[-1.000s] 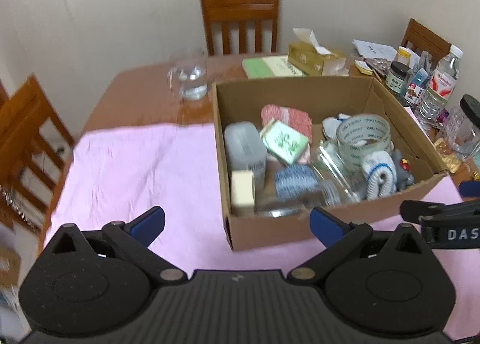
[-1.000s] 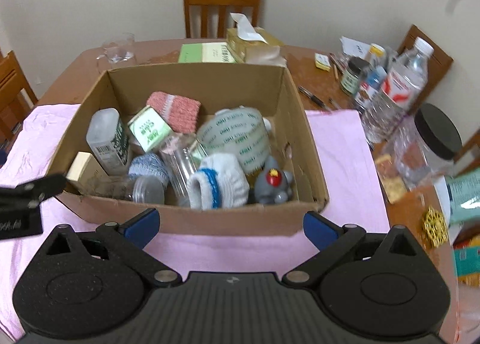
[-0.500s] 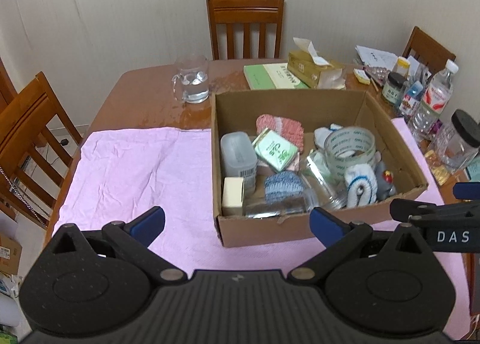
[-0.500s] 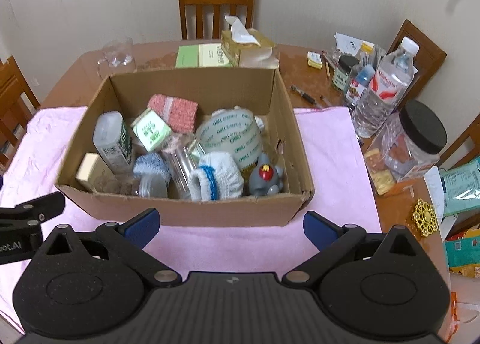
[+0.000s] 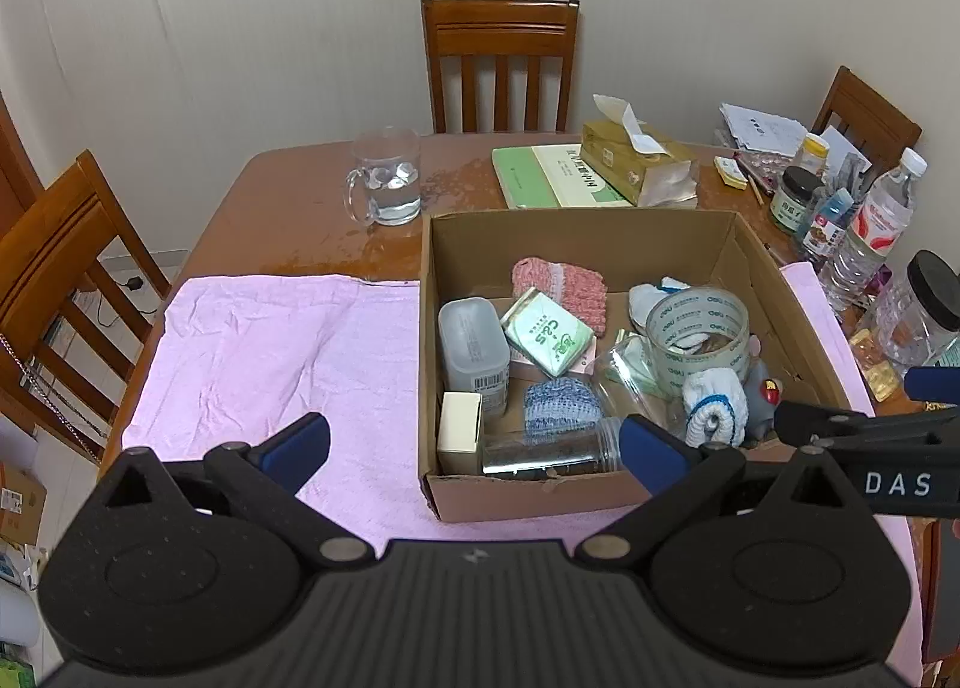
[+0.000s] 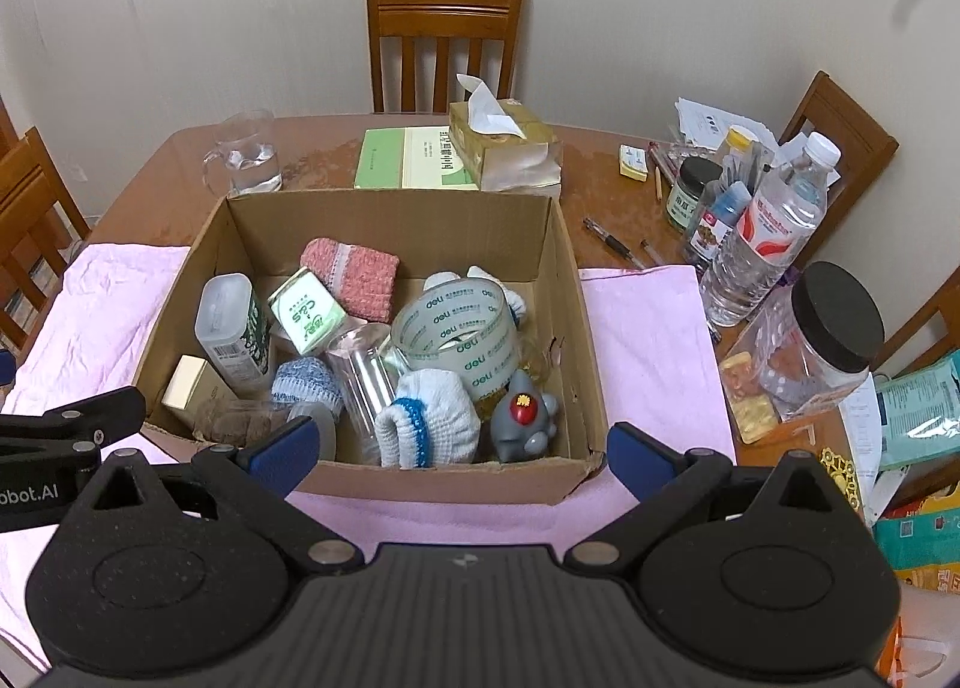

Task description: Organize objects

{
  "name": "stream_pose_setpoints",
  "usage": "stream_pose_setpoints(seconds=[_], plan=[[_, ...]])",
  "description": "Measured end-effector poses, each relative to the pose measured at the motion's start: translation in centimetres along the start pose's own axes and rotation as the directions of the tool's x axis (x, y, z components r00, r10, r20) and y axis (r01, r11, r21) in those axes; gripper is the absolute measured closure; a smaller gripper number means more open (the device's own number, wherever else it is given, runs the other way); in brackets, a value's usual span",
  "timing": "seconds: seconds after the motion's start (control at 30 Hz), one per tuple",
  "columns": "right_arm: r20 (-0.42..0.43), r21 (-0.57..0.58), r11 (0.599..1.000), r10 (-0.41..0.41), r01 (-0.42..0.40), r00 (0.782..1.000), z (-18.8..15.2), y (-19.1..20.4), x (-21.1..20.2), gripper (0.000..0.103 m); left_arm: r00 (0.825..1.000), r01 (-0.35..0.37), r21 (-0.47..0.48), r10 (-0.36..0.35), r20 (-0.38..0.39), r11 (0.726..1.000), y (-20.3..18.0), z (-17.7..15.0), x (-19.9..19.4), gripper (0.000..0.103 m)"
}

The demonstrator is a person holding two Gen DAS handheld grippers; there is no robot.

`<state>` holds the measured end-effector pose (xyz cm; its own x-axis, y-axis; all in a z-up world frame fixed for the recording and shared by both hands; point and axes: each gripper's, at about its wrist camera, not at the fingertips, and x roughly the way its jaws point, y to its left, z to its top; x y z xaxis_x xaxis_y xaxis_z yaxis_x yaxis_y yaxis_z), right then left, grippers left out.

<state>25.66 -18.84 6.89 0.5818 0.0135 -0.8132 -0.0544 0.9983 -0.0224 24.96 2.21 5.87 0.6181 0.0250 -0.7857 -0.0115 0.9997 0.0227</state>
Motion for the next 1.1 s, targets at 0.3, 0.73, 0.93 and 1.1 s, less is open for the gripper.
stream_pose_setpoints(seconds=[0.3, 0.73, 0.93, 1.1], plan=[[-0.021, 0.000, 1.000, 0.003, -0.003, 1.000, 0.2, -0.1, 0.8, 0.000, 1.000, 0.001, -0.008, -0.001, -0.017, 1.000, 0.1, 0.3, 0.7, 0.001], [-0.037, 0.006, 1.000, 0.005, -0.005, 0.999, 0.4, -0.1, 1.4, 0.000, 1.000, 0.001, -0.009, -0.001, -0.028, 1.000, 0.3, 0.4, 1.1, 0.001], [-0.039, 0.005, 1.000, 0.005, -0.005, 0.999, 0.4, -0.1, 1.5, 0.000, 1.000, 0.000, -0.008, 0.000, -0.031, 1.000, 0.2, 0.3, 1.1, 0.001], [-0.039, 0.004, 1.000, 0.005, -0.005, 0.999, 0.4, 0.0, 1.5, 0.000, 1.000, 0.002, -0.007, -0.002, -0.031, 1.000, 0.1, 0.3, 1.1, 0.001]])
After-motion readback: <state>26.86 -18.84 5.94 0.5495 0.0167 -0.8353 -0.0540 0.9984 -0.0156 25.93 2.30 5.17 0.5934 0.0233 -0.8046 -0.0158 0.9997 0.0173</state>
